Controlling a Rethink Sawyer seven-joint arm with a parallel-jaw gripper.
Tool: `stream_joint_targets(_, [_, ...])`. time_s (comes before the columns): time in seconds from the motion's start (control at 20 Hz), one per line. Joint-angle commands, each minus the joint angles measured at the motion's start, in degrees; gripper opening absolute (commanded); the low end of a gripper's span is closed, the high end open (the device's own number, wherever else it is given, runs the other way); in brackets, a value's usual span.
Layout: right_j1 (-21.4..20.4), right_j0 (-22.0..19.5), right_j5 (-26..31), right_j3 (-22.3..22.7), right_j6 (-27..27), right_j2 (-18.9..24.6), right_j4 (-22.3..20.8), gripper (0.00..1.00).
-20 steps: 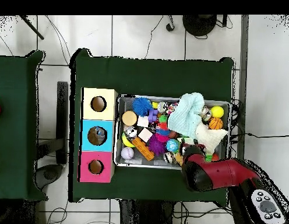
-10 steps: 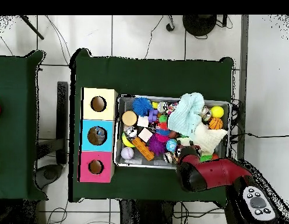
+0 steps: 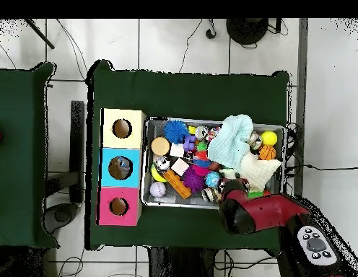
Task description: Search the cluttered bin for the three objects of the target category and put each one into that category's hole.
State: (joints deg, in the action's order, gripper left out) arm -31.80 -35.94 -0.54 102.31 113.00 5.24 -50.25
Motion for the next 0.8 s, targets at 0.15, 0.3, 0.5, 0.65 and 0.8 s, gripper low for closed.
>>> stream_joint_targets(0.15, [0.0,-3.3,3.5,-3.3,-1.3,0.2,-3.3,1.0])
stream_joint_targets(0.3, [-0.6,-3.4,4.0,-3.4,-1.6,0.2,-3.2,1.0])
stream_joint_targets(0.5, [0.2,-3.0,3.7,-4.7,-1.6,0.0,-3.4,1.0])
stream_joint_targets(0.65, [1.8,-2.8,2.5,-6.2,-1.5,-0.5,-4.1,1.0])
stream_joint_targets(0.8, [3.1,-2.4,1.2,-7.5,-1.2,-1.5,-4.7,1.0])
